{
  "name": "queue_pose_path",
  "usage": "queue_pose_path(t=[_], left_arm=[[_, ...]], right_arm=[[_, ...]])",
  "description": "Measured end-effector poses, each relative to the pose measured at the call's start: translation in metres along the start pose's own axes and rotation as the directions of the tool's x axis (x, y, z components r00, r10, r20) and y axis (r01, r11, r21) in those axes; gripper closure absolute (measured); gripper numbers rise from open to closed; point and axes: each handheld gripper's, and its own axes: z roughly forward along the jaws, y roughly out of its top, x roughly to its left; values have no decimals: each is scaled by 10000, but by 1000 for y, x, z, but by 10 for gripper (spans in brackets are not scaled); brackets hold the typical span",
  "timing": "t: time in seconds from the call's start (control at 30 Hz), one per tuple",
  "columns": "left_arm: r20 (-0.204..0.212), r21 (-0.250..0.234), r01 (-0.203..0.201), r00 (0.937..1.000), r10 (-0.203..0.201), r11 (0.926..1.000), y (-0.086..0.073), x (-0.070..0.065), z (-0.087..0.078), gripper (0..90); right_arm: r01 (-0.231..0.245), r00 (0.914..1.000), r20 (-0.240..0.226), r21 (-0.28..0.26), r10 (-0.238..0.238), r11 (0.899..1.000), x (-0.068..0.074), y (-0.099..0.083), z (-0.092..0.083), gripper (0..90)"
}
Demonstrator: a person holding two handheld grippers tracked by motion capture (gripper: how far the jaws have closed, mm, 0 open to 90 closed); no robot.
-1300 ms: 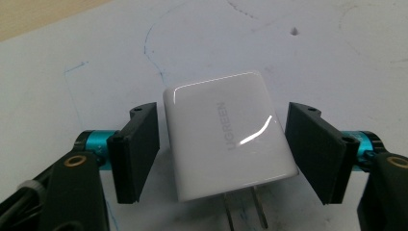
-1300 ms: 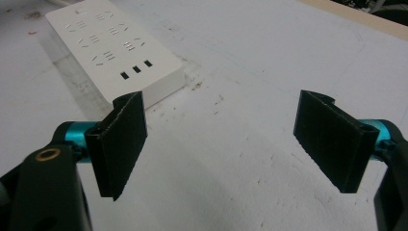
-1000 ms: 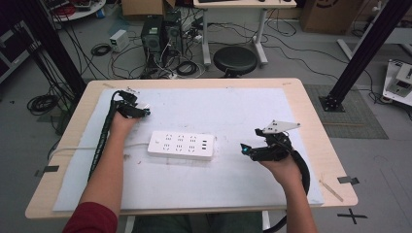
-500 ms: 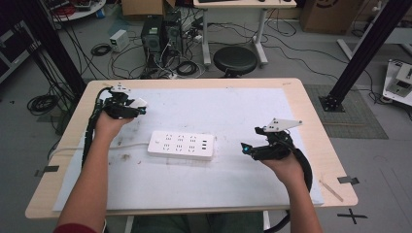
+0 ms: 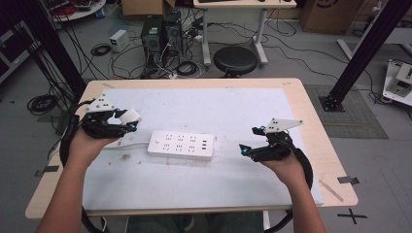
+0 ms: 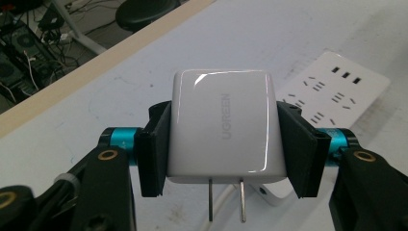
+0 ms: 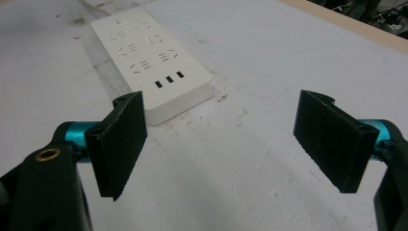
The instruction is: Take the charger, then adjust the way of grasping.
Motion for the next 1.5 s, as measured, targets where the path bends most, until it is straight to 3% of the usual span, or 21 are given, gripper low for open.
queue_pose_path(t=[0.23, 0.6, 0.73, 0.83, 0.9, 1.0, 1.07, 1.13, 1.23, 1.33, 1.37, 1.4, 1.43, 1.5], left_arm=[[418, -63, -380, 9984, 383, 9993, -9, -10, -6, 425], [868, -179, -751, 9933, 764, 9970, -11, -16, 3, 425], [1224, -343, -1064, 9864, 1098, 9937, -10, -22, 8, 425], [1437, -544, -1494, 9773, 1558, 9873, -10, -29, 11, 425], [1554, -750, -1799, 9695, 1897, 9808, -10, -36, 12, 425], [1866, -1066, -2371, 9491, 2536, 9656, -11, -49, 15, 425], [2104, -1303, -2712, 9324, 2939, 9537, -12, -61, 17, 425], [2367, -1505, -3141, 9092, 3426, 9374, -14, -71, 21, 425], [2599, -1739, -3409, 8890, 3770, 9239, -18, -85, 25, 425], [2656, -1854, -3829, 8671, 4214, 9050, -20, -98, 31, 425], [2656, -1854, -3829, 8671, 4214, 9050, -20, -98, 31, 425], [2666, -1942, -3996, 8574, 4402, 8959, -21, -102, 33, 425], [2621, -2004, -4308, 8418, 4718, 8799, -23, -111, 37, 425], [2722, -2086, -4339, 8350, 4782, 8765, -24, -119, 41, 425]], right_arm=[[-8, 10000, -28, 52, 8, 10000, 2, 1, 3, 195], [72, 10000, -35, 87, -71, 9999, 4, 2, 0, 195], [68, 9999, -122, 165, -66, 9998, 8, 3, -1, 195], [118, 9993, -347, 186, -111, 9998, 12, 3, 2, 195], [-17, 9988, -492, 203, 27, 9998, 16, 3, 4, 195], [-151, 9966, -802, 200, 166, 9997, 23, 3, 8, 195], [-139, 9947, -1016, 193, 158, 9997, 29, 3, 11, 195], [-199, 9920, -1245, 179, 220, 9996, 37, 3, 14, 195], [-408, 9843, -1712, 121, 423, 9991, 47, 1, 20, 195], [-603, 9742, -2171, 125, 616, 9981, 59, 0, 28, 195], [-632, 9711, -2297, 119, 642, 9979, 62, -1, 31, 195], [-712, 9688, -2371, 148, 727, 9974, 66, -1, 34, 195], [-783, 9648, -2505, 180, 803, 9968, 69, -1, 37, 195], [-980, 9569, -2733, 156, 985, 9951, 74, -1, 43, 195]])
